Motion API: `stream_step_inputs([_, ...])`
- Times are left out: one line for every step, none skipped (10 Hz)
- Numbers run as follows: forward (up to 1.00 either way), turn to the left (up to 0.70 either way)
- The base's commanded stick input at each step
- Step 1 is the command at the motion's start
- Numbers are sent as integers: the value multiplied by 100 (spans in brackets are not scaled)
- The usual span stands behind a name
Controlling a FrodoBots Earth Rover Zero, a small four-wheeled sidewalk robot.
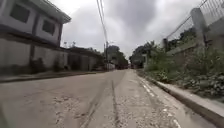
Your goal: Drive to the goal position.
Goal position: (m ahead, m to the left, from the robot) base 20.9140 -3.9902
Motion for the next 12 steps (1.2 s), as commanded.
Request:
stream_step_inputs([70,-24])
stream_step_inputs([70,-35])
stream_step_inputs([70,-35])
stream_step_inputs([70,-31])
stream_step_inputs([70,-33])
stream_step_inputs([70,-35])
stream_step_inputs([70,-35])
stream_step_inputs([70,-35])
stream_step_inputs([70,-35])
stream_step_inputs([70,-35])
stream_step_inputs([70,-35])
stream_step_inputs([70,-35])
